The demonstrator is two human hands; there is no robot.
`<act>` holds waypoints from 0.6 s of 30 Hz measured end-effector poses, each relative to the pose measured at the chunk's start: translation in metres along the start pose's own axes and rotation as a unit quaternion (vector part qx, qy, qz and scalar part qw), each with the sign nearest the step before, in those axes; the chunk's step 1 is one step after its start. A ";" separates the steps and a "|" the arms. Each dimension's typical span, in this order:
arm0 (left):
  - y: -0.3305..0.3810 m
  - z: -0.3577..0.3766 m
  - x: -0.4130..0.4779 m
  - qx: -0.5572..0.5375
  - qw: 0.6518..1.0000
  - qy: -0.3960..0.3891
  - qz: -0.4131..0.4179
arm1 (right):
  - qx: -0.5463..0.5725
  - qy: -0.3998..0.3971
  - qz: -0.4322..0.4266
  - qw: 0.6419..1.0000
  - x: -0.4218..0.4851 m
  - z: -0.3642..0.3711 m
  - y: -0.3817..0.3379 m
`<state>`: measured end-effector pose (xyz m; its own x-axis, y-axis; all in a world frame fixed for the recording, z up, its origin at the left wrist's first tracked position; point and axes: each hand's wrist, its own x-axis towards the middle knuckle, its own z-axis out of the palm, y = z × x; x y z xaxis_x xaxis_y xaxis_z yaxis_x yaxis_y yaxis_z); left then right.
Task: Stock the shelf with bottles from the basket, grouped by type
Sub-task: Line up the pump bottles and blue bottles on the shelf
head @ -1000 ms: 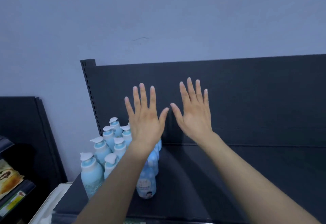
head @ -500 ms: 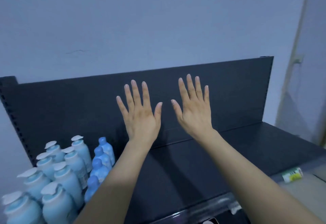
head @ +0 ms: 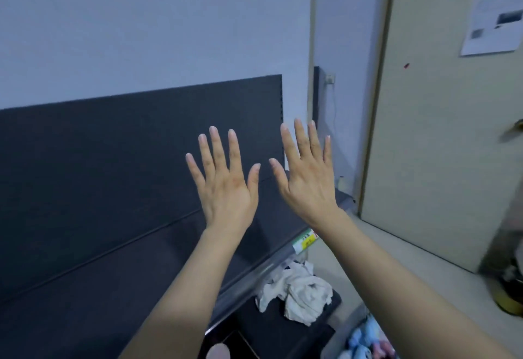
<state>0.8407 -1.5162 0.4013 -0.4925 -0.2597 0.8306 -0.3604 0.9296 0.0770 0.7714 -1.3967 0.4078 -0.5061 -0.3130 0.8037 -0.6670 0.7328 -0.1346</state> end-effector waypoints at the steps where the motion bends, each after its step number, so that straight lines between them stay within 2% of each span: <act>1: 0.021 0.011 -0.001 -0.007 1.000 -0.005 0.005 | -0.008 -0.001 0.004 1.000 -0.003 -0.001 0.022; 9: 0.162 0.084 -0.039 -0.060 0.995 -0.066 0.041 | -0.047 -0.038 0.039 0.997 -0.055 0.001 0.171; 18: 0.248 0.177 -0.116 -0.119 0.967 -0.185 0.128 | -0.075 -0.143 0.143 0.976 -0.143 0.039 0.286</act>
<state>0.6682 -1.3022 0.2259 -0.8066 -0.0484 0.5892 -0.0186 0.9982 0.0566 0.6321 -1.1662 0.2319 -0.8069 -0.2223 0.5473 -0.3986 0.8887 -0.2267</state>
